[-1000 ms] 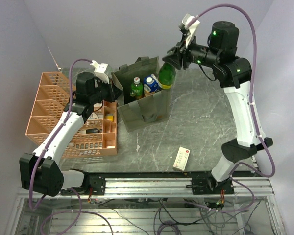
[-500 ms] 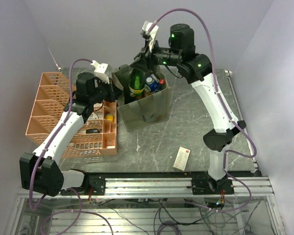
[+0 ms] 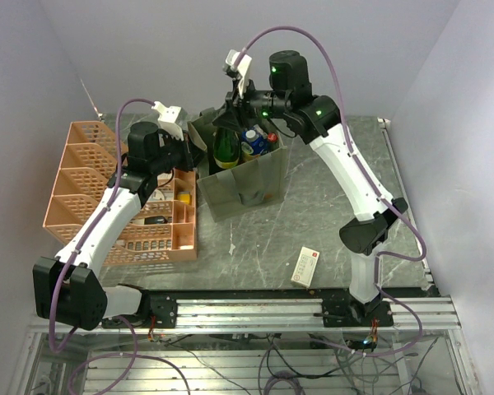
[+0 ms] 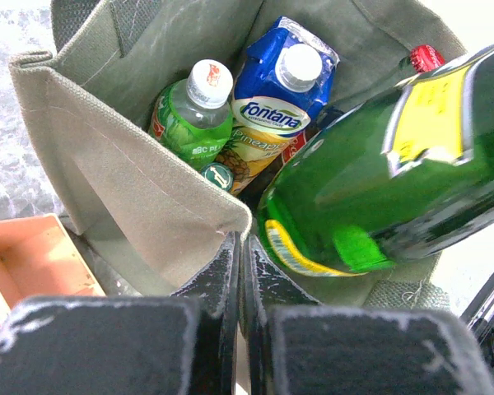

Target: Place the beverage into the canvas bag

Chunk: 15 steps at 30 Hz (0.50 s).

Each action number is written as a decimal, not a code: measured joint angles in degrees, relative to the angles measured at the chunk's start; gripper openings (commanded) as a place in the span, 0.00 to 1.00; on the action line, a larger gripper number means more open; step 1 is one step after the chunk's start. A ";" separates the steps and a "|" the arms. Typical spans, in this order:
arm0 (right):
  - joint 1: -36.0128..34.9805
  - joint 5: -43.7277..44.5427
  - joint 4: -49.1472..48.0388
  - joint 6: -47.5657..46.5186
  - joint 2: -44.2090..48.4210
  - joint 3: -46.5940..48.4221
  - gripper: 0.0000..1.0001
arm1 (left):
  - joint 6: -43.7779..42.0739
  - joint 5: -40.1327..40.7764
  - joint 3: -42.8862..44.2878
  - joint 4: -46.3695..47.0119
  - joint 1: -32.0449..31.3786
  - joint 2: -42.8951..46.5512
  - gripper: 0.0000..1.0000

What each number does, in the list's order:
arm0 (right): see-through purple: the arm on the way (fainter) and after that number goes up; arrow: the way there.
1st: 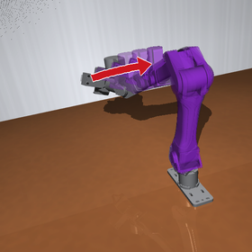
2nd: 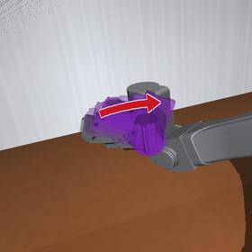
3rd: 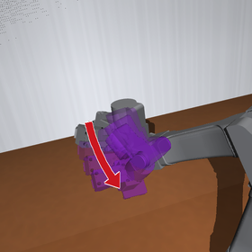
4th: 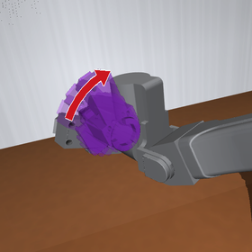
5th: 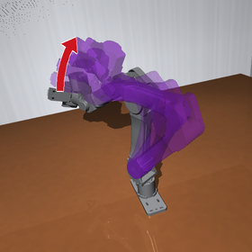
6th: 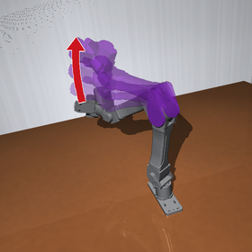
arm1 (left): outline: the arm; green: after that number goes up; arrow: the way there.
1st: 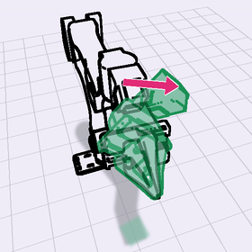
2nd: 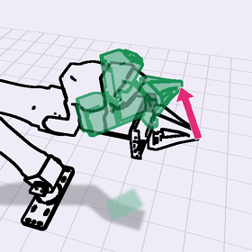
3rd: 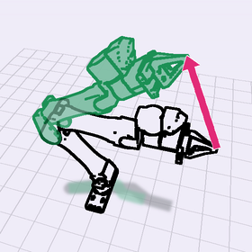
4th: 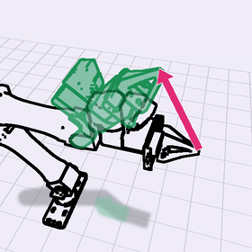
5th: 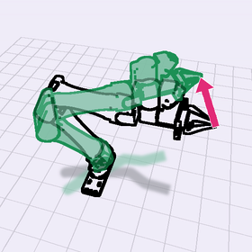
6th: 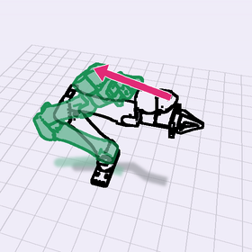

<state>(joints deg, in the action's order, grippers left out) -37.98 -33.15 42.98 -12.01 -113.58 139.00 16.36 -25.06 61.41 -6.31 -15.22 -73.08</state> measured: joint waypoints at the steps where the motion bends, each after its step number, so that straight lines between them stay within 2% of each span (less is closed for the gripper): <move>1: 0.00 -0.07 -0.26 0.02 0.00 -0.87 0.00 | 0.17 0.02 0.00 0.02 0.00 0.00 0.07; 15: -0.09 -2.12 -4.94 3.28 0.20 -8.79 0.00 | 2.25 0.22 0.00 0.02 0.57 0.00 0.07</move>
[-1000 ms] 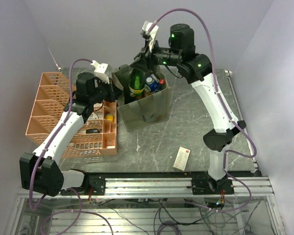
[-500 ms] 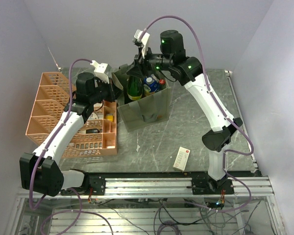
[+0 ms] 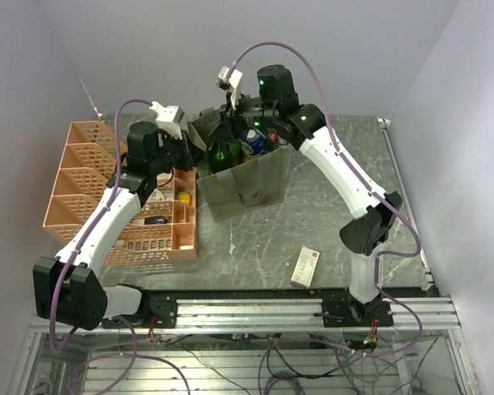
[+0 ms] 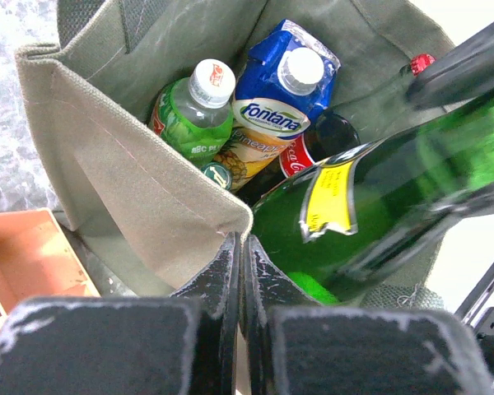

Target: Place the beverage into the canvas bag

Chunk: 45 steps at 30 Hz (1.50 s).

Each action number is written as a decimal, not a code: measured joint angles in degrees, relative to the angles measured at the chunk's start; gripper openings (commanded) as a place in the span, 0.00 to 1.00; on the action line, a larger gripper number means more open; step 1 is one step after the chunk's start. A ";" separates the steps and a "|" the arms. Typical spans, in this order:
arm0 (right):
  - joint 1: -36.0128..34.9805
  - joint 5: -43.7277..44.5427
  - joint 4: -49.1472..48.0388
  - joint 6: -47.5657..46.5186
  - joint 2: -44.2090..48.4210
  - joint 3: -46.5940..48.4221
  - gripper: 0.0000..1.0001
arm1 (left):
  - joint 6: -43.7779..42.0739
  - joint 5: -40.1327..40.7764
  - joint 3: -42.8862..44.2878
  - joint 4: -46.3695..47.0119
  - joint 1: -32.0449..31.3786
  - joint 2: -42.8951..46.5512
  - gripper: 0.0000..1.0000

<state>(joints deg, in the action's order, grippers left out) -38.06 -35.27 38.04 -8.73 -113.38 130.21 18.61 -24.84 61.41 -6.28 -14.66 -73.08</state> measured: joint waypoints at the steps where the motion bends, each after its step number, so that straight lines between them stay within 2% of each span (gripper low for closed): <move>1: 0.00 0.02 -0.55 0.24 0.04 -1.14 0.00 | 0.37 -0.02 0.00 -0.07 0.11 0.00 0.07; 8: 0.02 0.15 -3.58 2.84 0.24 -8.98 0.00 | 2.80 -0.55 0.13 -0.31 0.42 -0.57 0.07; 19: 0.11 0.37 -8.09 4.59 1.40 -15.28 0.00 | 4.20 -1.25 0.81 -0.81 0.70 -1.66 0.07; 35: -1.86 -0.26 -4.20 -8.35 1.40 -16.00 0.00 | 5.86 -3.96 3.76 -3.45 1.07 -3.76 0.07; 45: -1.81 -0.52 -2.78 -13.09 1.49 -18.34 0.00 | 6.99 -5.51 4.59 -4.61 1.11 -3.76 0.07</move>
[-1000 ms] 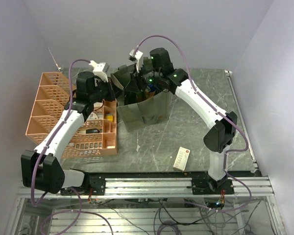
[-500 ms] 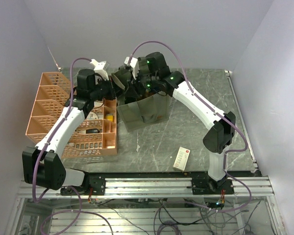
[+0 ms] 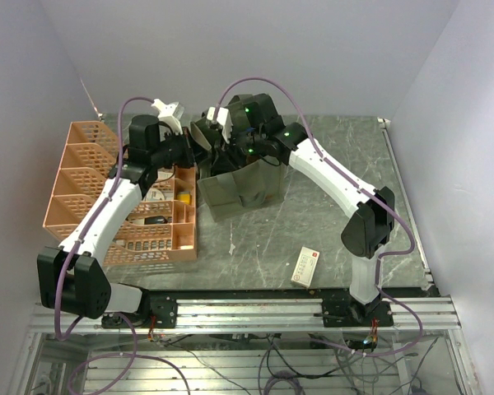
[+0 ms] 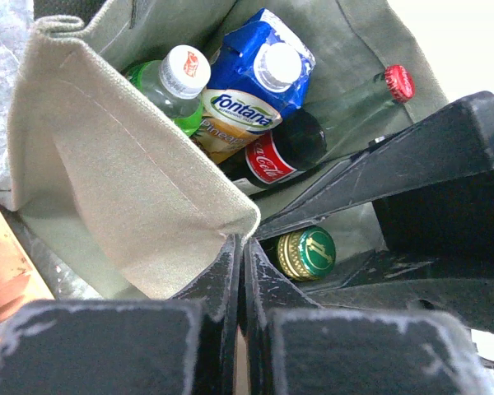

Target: Place the beverage into the canvas bag

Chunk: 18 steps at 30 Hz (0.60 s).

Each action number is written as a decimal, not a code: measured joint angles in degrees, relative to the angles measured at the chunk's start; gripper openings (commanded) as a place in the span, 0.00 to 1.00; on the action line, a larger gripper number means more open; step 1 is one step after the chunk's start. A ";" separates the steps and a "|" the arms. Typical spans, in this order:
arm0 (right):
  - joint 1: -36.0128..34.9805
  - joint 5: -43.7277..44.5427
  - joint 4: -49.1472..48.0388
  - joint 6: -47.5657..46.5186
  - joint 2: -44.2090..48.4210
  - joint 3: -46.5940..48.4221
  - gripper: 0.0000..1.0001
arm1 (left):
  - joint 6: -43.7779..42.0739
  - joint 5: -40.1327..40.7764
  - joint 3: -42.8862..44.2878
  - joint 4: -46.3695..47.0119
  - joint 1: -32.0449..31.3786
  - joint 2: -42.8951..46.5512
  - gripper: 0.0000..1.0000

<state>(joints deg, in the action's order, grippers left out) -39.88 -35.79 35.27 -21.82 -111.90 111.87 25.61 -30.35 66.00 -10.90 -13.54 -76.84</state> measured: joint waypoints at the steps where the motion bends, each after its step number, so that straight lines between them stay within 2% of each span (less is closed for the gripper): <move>1: 0.00 0.00 0.02 -0.17 0.00 -0.02 0.00 | 0.07 -0.04 0.24 -0.13 0.00 0.00 0.07; 18: 0.96 1.31 -2.93 1.42 0.00 -3.34 0.00 | 2.91 -2.47 5.07 -4.33 0.33 -2.73 0.07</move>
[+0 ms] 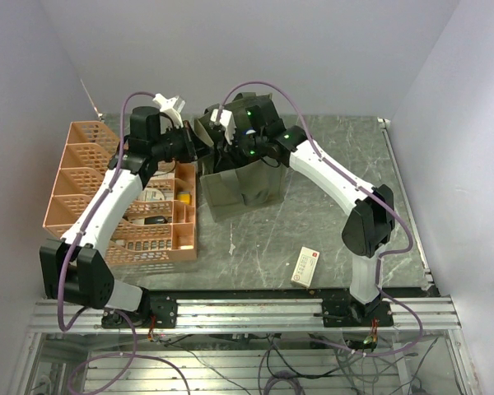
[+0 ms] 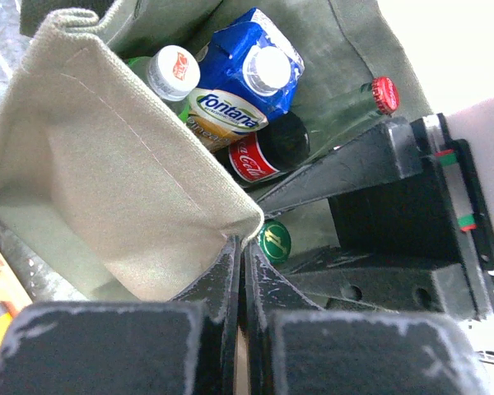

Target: Place the beverage into the canvas bag

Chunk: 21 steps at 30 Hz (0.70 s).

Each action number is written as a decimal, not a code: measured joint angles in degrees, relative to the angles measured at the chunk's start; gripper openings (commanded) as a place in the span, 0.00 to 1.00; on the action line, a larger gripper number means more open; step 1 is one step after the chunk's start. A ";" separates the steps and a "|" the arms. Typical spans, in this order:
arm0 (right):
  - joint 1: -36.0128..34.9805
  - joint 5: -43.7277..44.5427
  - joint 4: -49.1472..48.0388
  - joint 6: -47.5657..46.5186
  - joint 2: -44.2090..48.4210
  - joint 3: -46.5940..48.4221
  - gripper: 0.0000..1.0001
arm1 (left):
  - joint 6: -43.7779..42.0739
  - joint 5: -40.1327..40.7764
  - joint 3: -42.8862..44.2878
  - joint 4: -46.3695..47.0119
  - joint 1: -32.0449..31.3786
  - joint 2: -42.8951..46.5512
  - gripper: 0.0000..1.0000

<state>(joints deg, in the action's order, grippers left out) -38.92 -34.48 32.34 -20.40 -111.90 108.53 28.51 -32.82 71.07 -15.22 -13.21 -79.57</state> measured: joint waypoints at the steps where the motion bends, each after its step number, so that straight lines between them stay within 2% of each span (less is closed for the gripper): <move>1: 0.28 -0.07 -0.37 0.15 0.00 -0.50 0.00 | 0.24 -0.11 0.55 -0.44 0.00 -0.46 0.07; 8: 0.96 -0.22 -0.70 0.70 0.00 -1.07 0.00 | 1.86 -2.10 3.69 -1.81 0.07 -3.45 0.07; 21: 1.07 -1.36 -2.69 4.50 -0.50 -1.84 0.00 | 3.69 -3.50 3.91 -1.79 0.33 -3.80 0.07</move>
<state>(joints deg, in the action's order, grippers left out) -37.85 -35.83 29.65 -15.90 -112.40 106.69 32.21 -36.32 74.98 -17.02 -12.88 -83.37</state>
